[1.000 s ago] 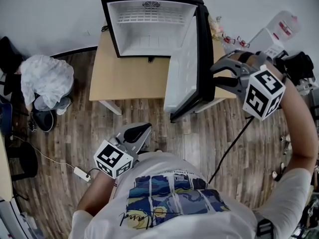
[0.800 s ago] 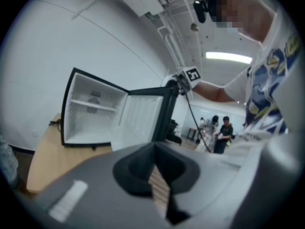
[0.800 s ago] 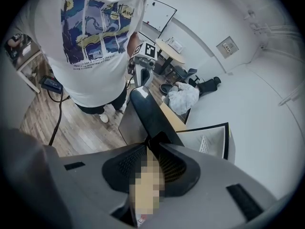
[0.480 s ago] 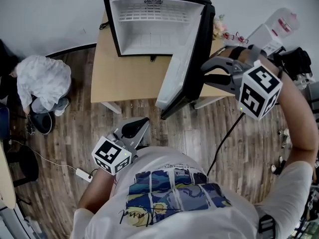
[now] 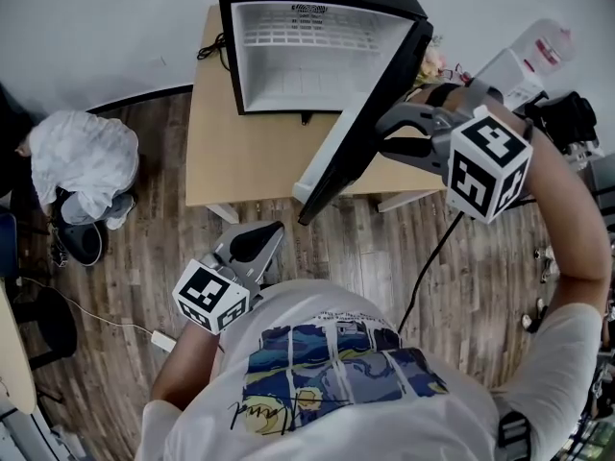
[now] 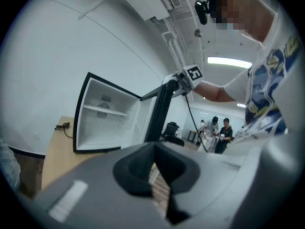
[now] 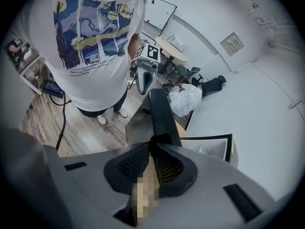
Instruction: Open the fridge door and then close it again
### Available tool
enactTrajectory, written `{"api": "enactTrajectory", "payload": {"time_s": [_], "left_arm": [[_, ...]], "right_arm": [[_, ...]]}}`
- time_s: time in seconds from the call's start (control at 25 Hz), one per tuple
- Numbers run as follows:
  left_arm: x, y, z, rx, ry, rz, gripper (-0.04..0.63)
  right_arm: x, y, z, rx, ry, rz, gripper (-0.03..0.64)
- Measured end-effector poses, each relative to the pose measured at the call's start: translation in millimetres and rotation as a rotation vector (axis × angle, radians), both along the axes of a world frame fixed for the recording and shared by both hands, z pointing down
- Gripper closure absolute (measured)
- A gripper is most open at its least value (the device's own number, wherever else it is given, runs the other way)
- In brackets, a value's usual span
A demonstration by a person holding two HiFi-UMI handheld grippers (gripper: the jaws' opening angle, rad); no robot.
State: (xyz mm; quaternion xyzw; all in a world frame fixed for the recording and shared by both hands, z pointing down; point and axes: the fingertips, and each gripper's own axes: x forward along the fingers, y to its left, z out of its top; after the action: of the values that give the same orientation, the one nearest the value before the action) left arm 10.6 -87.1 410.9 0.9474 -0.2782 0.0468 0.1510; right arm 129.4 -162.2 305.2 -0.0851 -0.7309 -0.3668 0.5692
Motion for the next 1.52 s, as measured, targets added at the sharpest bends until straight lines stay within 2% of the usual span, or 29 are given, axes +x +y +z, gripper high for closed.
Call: {"api": "enactTrajectory", "payload": {"time_s": [0.72, 0.92, 1.52], "left_arm": [[-66, -37, 2, -0.012, 0.000, 0.035, 0.586], [-83, -44, 4, -0.008, -0.001, 0.052, 0.586], [-127, -52, 13, -0.018, -0.010, 0.080, 0.586]], "right_arm": [[-66, -68, 0, -0.073, -0.035, 0.137, 0.580], [-83, -88, 1, -0.068, -0.042, 0.178, 0.581], [-110, -132, 0, -0.089, -0.090, 0.313, 0.583]]}}
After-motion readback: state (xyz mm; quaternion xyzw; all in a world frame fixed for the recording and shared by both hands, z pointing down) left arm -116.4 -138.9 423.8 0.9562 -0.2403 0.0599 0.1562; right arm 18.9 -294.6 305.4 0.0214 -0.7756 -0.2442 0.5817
